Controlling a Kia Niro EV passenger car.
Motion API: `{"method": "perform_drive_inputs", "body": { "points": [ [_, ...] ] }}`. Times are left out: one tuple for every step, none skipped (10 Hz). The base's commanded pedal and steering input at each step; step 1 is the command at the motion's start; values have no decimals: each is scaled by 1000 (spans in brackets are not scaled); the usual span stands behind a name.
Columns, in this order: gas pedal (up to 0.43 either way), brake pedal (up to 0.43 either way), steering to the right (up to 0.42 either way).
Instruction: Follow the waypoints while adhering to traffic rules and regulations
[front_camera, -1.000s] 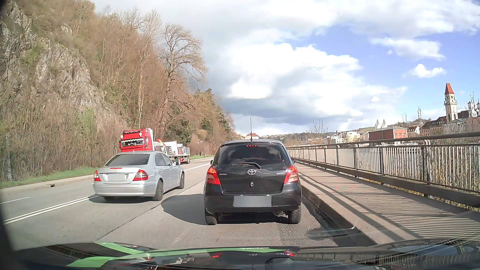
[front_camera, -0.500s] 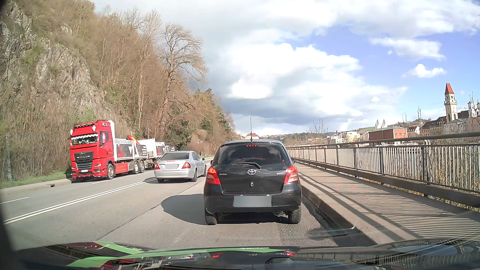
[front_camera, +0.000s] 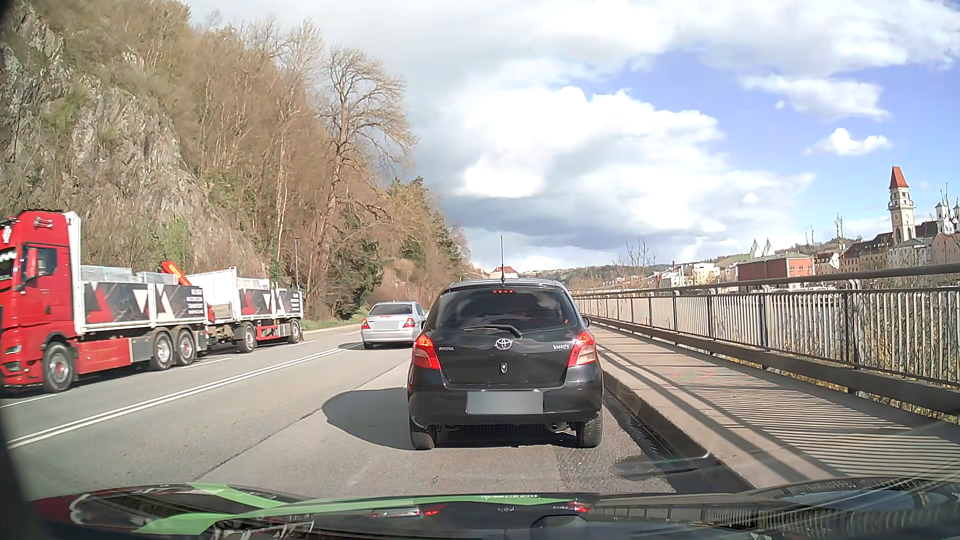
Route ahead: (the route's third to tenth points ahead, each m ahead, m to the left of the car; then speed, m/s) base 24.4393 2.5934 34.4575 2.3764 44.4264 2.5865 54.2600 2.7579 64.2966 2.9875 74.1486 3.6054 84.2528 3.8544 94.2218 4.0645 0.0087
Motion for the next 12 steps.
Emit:
{"method": "perform_drive_inputs", "body": {
  "points": [
    [0,384,-10],
    [0,390,-10],
    [0,396,-10],
    [0,402,-10],
    [0,402,-10],
    [0,402,-10],
    [0,402,-10],
    [0,402,-10],
    [0,402,-10],
    [0,402,-11],
    [0,402,-12],
    [0,409,-12]
  ]
}}
